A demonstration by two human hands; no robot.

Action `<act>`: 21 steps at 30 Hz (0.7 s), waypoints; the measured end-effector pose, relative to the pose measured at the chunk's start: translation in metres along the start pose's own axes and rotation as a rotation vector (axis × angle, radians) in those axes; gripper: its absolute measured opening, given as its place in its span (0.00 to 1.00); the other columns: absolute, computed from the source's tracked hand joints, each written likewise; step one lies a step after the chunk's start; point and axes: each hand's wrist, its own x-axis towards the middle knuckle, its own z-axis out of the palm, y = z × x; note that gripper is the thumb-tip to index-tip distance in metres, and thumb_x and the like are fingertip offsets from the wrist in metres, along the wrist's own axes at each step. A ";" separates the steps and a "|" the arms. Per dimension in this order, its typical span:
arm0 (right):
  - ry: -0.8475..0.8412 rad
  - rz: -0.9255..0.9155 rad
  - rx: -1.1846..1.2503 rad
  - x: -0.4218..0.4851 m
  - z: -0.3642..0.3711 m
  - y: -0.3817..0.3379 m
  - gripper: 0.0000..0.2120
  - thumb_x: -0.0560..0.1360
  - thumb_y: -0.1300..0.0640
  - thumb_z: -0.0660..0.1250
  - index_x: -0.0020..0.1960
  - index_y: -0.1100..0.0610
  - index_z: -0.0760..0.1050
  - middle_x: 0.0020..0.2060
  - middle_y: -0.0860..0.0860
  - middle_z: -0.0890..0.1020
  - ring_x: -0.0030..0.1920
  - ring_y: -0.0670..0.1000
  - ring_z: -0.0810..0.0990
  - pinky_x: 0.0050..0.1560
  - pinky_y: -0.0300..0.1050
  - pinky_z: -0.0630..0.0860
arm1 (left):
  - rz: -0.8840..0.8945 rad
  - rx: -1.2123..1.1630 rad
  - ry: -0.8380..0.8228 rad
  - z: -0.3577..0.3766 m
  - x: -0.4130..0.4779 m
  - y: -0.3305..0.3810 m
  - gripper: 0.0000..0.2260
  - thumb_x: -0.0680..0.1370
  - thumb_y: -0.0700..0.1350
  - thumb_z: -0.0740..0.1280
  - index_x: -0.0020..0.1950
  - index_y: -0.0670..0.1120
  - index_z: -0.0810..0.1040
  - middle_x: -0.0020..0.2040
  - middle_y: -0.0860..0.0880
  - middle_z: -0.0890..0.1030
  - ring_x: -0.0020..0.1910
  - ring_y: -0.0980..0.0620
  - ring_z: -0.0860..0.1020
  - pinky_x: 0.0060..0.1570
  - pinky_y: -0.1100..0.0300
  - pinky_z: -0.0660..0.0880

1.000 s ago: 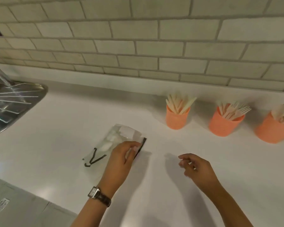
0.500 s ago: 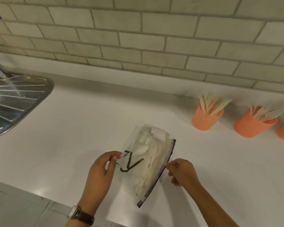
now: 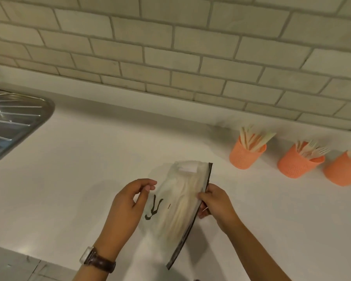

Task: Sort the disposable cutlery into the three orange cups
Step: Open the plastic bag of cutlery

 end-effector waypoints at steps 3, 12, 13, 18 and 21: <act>0.048 -0.188 0.050 -0.019 -0.003 -0.027 0.03 0.74 0.68 0.63 0.42 0.67 0.72 0.27 0.58 0.76 0.23 0.52 0.75 0.25 0.44 0.76 | 0.047 -0.047 -0.041 0.003 0.011 0.020 0.10 0.79 0.45 0.61 0.48 0.59 0.79 0.46 0.63 0.81 0.48 0.63 0.78 0.44 0.74 0.72; 0.037 -0.495 -0.091 -0.033 0.017 -0.057 0.04 0.71 0.58 0.71 0.42 0.54 0.76 0.38 0.46 0.81 0.38 0.44 0.79 0.42 0.41 0.78 | 0.041 -0.147 -0.222 0.023 0.043 0.081 0.07 0.76 0.48 0.66 0.53 0.56 0.77 0.44 0.58 0.81 0.41 0.60 0.80 0.42 0.74 0.73; 0.026 -0.498 -0.127 -0.032 0.019 -0.055 0.04 0.71 0.57 0.71 0.45 0.53 0.77 0.42 0.45 0.82 0.42 0.43 0.79 0.45 0.39 0.78 | 0.025 -0.127 -0.208 0.025 0.049 0.082 0.08 0.75 0.49 0.66 0.54 0.55 0.77 0.44 0.57 0.80 0.40 0.59 0.80 0.43 0.71 0.75; -0.050 -0.615 -0.304 -0.032 0.011 -0.046 0.12 0.76 0.63 0.65 0.51 0.47 0.77 0.52 0.41 0.79 0.54 0.41 0.76 0.54 0.31 0.71 | -0.007 0.029 -0.244 0.031 0.077 0.075 0.08 0.73 0.52 0.69 0.50 0.54 0.80 0.43 0.52 0.81 0.40 0.53 0.81 0.42 0.55 0.81; 0.020 -0.604 -0.198 -0.029 0.004 -0.047 0.18 0.74 0.71 0.60 0.42 0.48 0.77 0.48 0.45 0.81 0.51 0.41 0.78 0.52 0.33 0.71 | 0.053 0.133 -0.285 0.038 0.083 0.076 0.02 0.72 0.49 0.70 0.42 0.56 0.82 0.40 0.54 0.82 0.37 0.57 0.80 0.42 0.55 0.80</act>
